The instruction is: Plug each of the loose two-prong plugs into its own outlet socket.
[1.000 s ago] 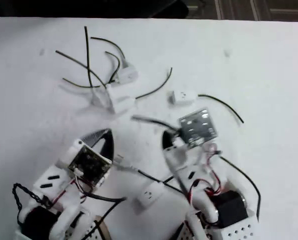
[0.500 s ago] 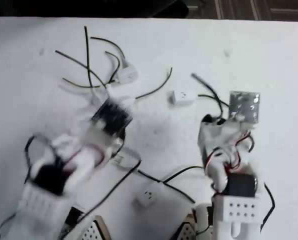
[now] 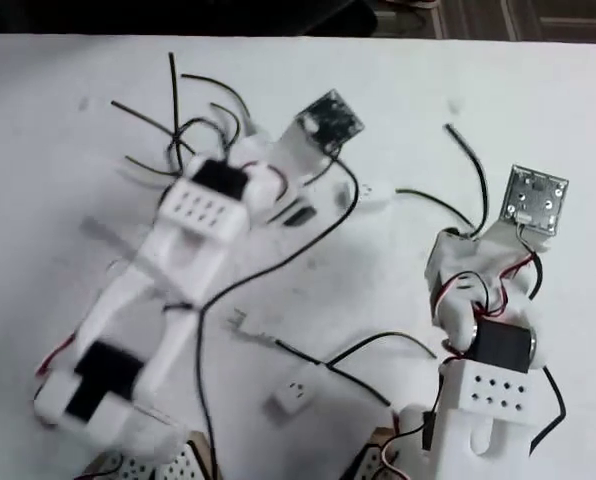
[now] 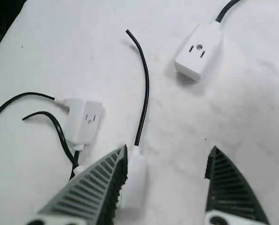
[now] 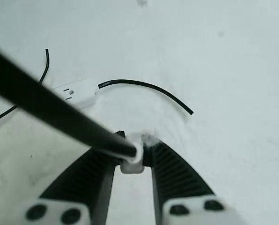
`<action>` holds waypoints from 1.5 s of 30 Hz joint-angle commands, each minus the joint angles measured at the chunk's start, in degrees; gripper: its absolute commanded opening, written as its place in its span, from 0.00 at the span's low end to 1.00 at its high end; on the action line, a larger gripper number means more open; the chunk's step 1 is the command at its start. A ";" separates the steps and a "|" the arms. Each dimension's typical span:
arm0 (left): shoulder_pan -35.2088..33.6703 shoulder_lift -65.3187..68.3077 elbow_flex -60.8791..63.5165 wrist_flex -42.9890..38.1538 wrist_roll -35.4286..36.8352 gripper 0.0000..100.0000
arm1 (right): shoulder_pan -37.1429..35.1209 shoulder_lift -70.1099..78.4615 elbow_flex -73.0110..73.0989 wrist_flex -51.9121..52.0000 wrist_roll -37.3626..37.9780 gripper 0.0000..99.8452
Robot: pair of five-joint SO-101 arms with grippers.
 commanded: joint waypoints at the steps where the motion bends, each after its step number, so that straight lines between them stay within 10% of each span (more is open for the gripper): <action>1: 0.66 12.44 -12.92 -2.99 -0.97 0.28 | 1.01 0.31 -3.08 -1.19 -0.26 0.02; 26: 8.13 61.67 -58.20 -0.62 -6.86 0.17 | 0.92 0.31 -2.99 0.40 0.00 0.02; 30: 8.31 64.40 -64.44 5.63 -11.87 0.01 | 0.92 0.31 -3.08 0.40 0.00 0.02; 45: 8.13 64.92 -89.93 46.07 -11.96 0.02 | 1.01 0.31 -3.08 0.31 0.00 0.02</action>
